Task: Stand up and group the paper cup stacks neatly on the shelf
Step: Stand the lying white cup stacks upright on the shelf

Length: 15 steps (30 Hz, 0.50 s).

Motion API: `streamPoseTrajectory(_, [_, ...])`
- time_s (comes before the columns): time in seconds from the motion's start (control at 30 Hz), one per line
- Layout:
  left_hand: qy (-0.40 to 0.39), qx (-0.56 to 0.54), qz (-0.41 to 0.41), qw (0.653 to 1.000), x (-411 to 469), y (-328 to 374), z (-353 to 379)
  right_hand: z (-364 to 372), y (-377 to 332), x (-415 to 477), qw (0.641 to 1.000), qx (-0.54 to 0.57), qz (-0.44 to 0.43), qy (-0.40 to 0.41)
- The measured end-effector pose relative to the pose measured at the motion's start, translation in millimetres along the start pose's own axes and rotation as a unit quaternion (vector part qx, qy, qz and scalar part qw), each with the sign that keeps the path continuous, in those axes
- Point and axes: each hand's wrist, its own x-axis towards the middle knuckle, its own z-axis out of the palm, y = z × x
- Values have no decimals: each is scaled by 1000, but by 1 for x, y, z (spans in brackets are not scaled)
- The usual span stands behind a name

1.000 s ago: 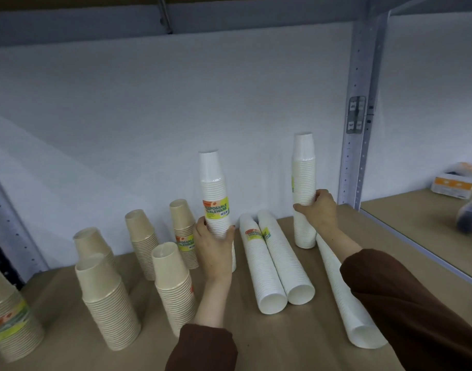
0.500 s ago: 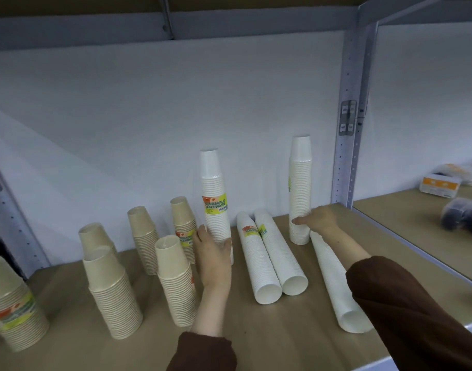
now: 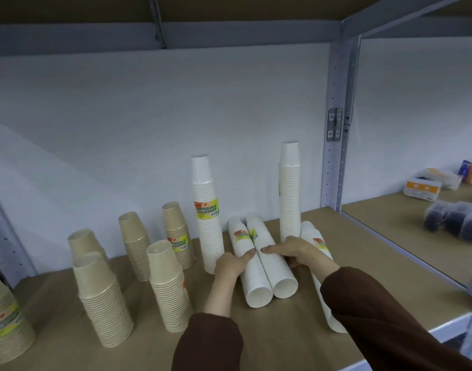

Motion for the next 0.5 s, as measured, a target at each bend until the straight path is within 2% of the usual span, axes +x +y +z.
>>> streamPoseTrajectory(0.07, [-28,-52,-13,998,3,1,1,4,0,-1,1000,5,-3,-12])
streamPoseTrajectory(0.2, [-35,-128,-20,991,3,-1,2,7,3,-3,1000,9,-12,19])
streamPoseTrajectory(0.37, [-3,-135,3,991,-6,-10,2,8,9,-12,998,58,-20,19])
streamPoseTrajectory(0.5, [35,-121,61,990,-20,-10,1,4,11,-30,991,129,-42,18])
